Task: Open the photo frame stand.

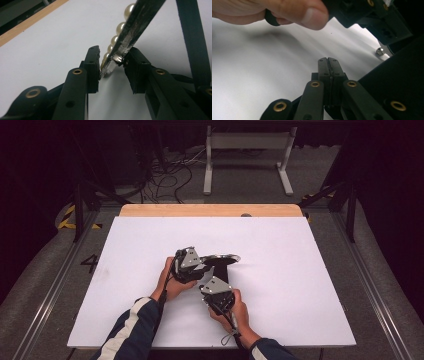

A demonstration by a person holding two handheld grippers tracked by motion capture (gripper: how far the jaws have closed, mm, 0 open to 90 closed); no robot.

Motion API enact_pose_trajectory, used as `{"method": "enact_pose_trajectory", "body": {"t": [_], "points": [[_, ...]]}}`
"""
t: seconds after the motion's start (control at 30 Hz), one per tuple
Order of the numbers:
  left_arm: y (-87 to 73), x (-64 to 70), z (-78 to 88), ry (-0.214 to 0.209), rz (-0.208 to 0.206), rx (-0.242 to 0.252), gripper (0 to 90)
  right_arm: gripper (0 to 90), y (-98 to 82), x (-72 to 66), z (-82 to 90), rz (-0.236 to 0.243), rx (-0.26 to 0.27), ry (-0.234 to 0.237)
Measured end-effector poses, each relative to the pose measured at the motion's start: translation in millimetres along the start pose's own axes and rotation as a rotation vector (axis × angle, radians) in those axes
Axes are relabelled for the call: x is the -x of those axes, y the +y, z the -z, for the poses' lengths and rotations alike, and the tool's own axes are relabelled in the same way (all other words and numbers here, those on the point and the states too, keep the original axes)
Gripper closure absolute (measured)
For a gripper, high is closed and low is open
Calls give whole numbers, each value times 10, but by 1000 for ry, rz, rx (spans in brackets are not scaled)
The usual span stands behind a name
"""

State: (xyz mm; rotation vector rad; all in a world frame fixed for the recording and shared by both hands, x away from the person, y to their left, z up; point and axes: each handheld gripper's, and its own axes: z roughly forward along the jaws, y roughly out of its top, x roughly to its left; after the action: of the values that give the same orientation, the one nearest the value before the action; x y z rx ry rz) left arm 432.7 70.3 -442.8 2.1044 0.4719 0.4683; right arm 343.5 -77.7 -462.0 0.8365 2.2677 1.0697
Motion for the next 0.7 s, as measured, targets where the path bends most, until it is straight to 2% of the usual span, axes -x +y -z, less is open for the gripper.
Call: {"method": "enact_pose_trajectory", "body": {"t": [0.27,0.6,0.7], "points": [[18,24,4,8,-15,-18,698,900,-6,37,-4,-18,-3,0],[26,49,2,22,-39,-30,726,900,-22,91,6,-35,-15,-35],[35,59,6,27,-59,-42,736,900,-51,114,20,-42,-13,-27]]}}
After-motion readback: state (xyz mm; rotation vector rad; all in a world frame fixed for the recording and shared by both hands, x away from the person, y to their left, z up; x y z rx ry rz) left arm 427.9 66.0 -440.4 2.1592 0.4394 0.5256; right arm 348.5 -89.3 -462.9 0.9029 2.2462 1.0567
